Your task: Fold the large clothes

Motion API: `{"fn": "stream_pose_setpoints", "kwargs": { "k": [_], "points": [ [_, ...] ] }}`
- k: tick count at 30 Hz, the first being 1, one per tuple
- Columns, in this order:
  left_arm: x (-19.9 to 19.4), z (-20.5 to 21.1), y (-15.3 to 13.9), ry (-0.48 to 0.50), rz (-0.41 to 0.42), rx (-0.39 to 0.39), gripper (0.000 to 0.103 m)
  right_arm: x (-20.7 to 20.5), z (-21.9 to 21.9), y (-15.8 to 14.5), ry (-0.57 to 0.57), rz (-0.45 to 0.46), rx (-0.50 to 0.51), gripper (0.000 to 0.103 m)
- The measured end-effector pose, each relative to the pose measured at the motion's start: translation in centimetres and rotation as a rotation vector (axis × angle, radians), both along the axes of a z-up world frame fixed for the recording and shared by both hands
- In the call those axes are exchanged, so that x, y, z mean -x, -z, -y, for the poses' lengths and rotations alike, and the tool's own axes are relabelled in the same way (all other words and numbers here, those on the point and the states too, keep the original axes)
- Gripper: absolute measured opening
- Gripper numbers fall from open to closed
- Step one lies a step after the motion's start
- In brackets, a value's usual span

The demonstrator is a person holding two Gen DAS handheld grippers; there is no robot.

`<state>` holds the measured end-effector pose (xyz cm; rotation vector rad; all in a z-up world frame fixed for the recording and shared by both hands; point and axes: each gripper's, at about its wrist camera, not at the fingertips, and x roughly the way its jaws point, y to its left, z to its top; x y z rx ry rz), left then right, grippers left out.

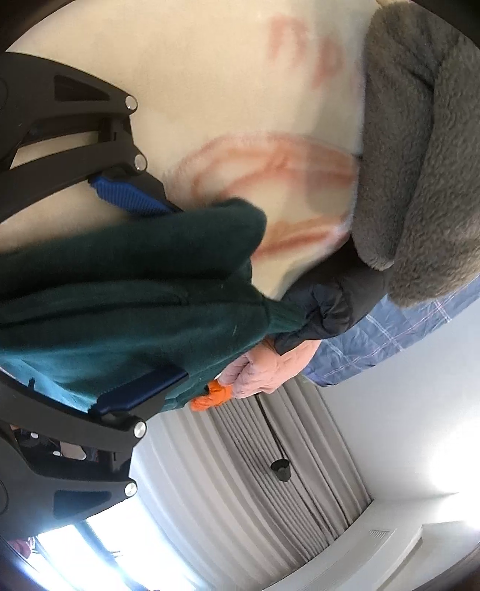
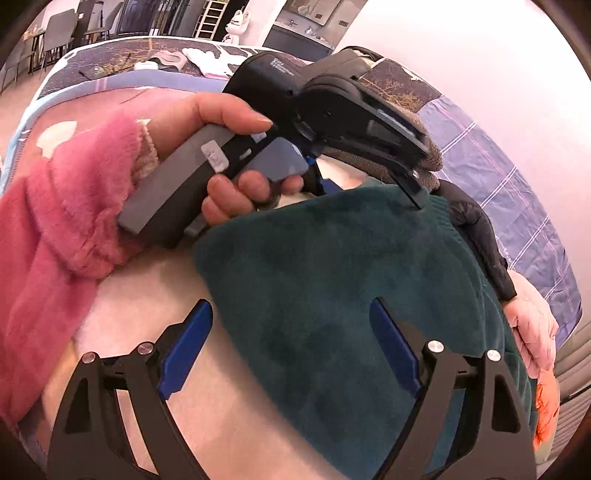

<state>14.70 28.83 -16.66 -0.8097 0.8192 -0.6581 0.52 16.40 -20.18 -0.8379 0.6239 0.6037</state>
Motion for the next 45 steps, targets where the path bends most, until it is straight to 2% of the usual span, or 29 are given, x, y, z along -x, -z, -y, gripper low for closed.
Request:
{"fn": "stream_pose_setpoints", "kwargs": {
  "k": [2,4,5,6,7,9,14,19,21,23,25,30,31,33,35,36,38,40,43,45],
  "points": [
    [-0.6,1.3,0.3,0.024,-0.015,-0.044,0.080,-0.8,-0.6,0.4,0.009,-0.014,-0.006,0.088],
    [-0.8,1.3,0.4,0.024,-0.019,-0.046,0.078,-1.1,-0.8,1.2,0.009,0.015,0.002,0.088],
    [-0.8,1.1,0.5,0.020,-0.023,-0.037,0.074,-0.9,-0.9,1.4,0.004,0.034,0.012,0.088],
    [-0.8,0.8,0.8,0.012,-0.036,-0.031,0.062,-0.6,-1.3,1.6,-0.004,0.062,0.023,0.087],
    [-0.9,0.4,1.1,0.004,-0.051,-0.019,0.054,-0.4,-1.3,1.6,-0.011,0.069,0.023,0.081],
    [-1.0,-0.3,1.6,-0.002,-0.072,0.033,0.050,-0.4,-1.1,1.2,-0.015,0.066,0.013,0.076],
    [-0.9,0.1,1.3,-0.006,-0.064,0.008,0.050,-0.4,-0.9,0.8,-0.014,0.059,-0.002,0.067],
    [-1.1,0.5,1.3,-0.011,-0.062,-0.003,0.061,-0.1,-1.3,0.9,-0.015,0.063,-0.005,0.065],
    [-1.1,0.7,1.2,-0.008,-0.054,-0.015,0.062,0.1,-1.4,0.9,-0.010,0.068,-0.001,0.065],
    [-1.2,0.6,1.2,-0.007,-0.054,-0.010,0.062,0.4,-1.5,1.1,-0.013,0.079,0.014,0.066],
    [-1.2,0.5,1.3,-0.006,-0.055,-0.002,0.063,0.7,-1.5,1.2,-0.034,0.070,0.012,0.075],
    [-1.1,0.3,1.5,-0.005,-0.051,0.009,0.063,0.0,-2.3,1.8,-0.044,0.092,0.029,0.079],
    [-1.1,0.3,1.5,-0.007,-0.049,0.009,0.063,-0.1,-2.5,2.0,-0.045,0.108,0.033,0.077],
    [-1.1,0.2,1.5,-0.018,-0.040,-0.002,0.063,0.1,-2.6,1.7,-0.052,0.121,0.023,0.059],
    [-0.7,-0.1,1.3,-0.029,-0.031,-0.004,0.053,0.9,-2.4,0.9,-0.064,0.137,-0.002,0.036],
    [-0.6,-0.3,1.2,-0.032,-0.022,0.007,0.046,1.0,-2.2,0.5,-0.062,0.140,-0.016,0.031],
    [-0.2,-0.3,0.6,-0.037,0.016,0.001,0.040,1.1,-1.5,-0.7,-0.050,0.138,-0.063,0.019],
    [0.2,-0.3,-0.1,-0.042,0.041,0.000,0.036,0.9,-0.5,-2.4,-0.026,0.105,-0.136,0.015],
    [0.7,-0.3,-2.2,-0.052,0.084,0.073,0.034,1.2,1.2,-5.0,-0.008,0.099,-0.226,0.013],
    [1.0,0.6,-4.3,-0.053,0.123,0.065,0.034,1.5,2.5,-6.8,0.003,0.110,-0.277,0.012]
  ]
}}
